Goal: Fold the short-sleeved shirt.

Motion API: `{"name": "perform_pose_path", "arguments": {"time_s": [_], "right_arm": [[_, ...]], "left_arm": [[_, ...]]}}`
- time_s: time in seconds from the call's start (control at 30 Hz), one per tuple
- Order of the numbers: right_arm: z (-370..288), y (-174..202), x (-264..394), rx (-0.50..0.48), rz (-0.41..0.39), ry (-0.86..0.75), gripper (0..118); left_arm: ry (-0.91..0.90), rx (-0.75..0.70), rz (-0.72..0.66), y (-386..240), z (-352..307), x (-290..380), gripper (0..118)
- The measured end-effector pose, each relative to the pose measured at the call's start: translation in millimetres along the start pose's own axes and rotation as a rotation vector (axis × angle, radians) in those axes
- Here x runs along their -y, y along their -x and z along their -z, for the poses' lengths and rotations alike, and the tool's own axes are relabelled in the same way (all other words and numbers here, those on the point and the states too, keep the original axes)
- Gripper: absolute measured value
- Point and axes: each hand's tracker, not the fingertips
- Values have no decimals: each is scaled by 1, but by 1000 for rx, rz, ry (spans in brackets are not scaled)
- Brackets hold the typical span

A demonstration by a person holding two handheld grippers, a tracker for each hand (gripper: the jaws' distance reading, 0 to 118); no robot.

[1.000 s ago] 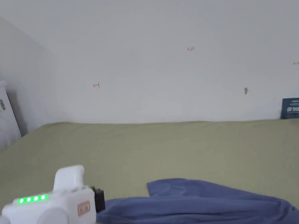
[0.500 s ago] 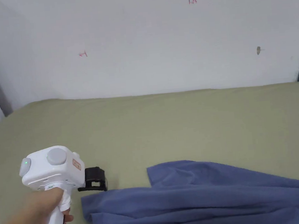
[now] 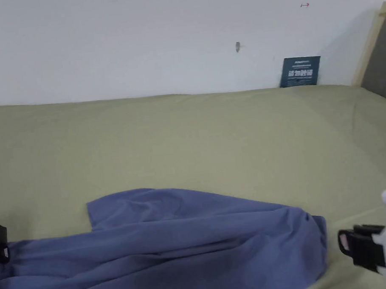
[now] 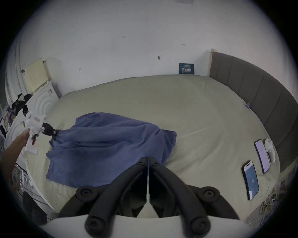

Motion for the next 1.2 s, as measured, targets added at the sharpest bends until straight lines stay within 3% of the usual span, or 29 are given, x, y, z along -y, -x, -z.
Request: {"name": "perform_pose_path", "arguments": {"time_s": [0.07,0.17,0.27,0.37,0.43,0.5,0.53,0.63,0.7,0.73,0.87,1.0,1.2], "right_arm": [[24,-9,-25,-26,3,77,70],[78,-23,-61,-115,64,252,75],[131,-42,-76,-129,224,363,74],[163,-60,-74,-76,421,384,74],[175,-60,-71,-114,438,411,74],[182,-54,-69,-110,388,449,74],[185,-49,-69,-46,342,477,74],[184,-38,-69,3,220,479,67],[176,-33,-71,4,190,438,4],[169,-32,-71,-10,224,418,4],[143,-12,-82,-14,111,338,4],[109,-3,-113,-82,97,212,4],[40,31,-154,-151,11,20,4]], "left_arm": [[9,-19,67,-6,4,-2,0],[19,-24,83,-9,8,4,0],[29,-9,67,-5,15,4,0],[20,2,52,0,15,3,0],[28,9,55,2,16,1,0],[30,10,61,1,14,2,0],[30,10,64,1,14,2,0],[32,16,63,1,12,3,0],[30,20,63,1,8,4,0],[26,26,68,0,4,6,0],[-41,36,91,-6,-19,8,0],[-131,72,117,-15,-63,-2,0],[-309,160,132,-34,-151,-30,0]]}}
